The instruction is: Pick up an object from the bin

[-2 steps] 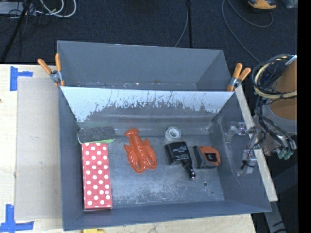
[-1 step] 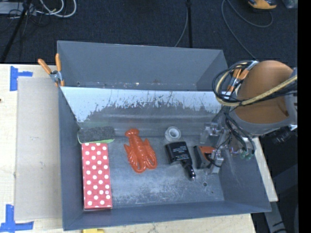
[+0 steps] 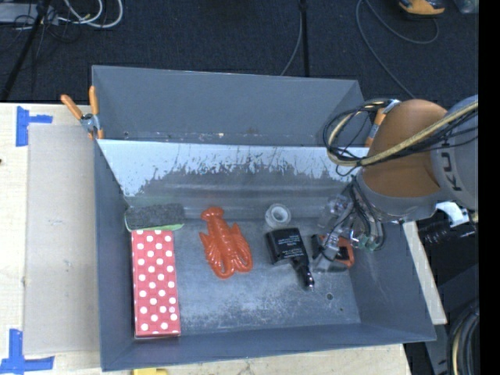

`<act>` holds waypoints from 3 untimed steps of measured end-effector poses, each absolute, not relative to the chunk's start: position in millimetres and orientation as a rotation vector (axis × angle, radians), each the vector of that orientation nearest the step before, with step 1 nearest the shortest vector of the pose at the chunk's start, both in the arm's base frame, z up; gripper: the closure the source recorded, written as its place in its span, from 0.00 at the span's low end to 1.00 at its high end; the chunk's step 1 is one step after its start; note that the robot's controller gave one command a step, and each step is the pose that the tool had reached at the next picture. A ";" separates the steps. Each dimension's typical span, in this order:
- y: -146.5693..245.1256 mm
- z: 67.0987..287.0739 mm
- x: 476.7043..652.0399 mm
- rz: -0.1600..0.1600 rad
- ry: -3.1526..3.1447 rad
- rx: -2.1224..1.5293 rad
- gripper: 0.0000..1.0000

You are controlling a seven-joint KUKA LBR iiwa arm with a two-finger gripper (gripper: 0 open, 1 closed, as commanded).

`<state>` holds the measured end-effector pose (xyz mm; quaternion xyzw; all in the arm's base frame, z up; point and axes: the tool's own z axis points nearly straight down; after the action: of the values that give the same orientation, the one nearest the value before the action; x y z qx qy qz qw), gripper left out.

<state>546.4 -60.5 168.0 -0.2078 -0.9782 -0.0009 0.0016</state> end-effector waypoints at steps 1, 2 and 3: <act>-32.9 135.6 570.6 -0.002 -3.045 -0.756 0.00; -23.1 74.2 584.9 -0.003 -3.032 -0.814 0.00; -35.2 73.0 589.3 -0.007 -2.991 -0.970 1.00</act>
Offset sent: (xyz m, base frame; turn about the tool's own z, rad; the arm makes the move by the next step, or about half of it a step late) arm 0.0393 0.0384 -0.0980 0.1105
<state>589.3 -35.2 73.0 -0.3085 -0.9512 -0.0021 -0.0011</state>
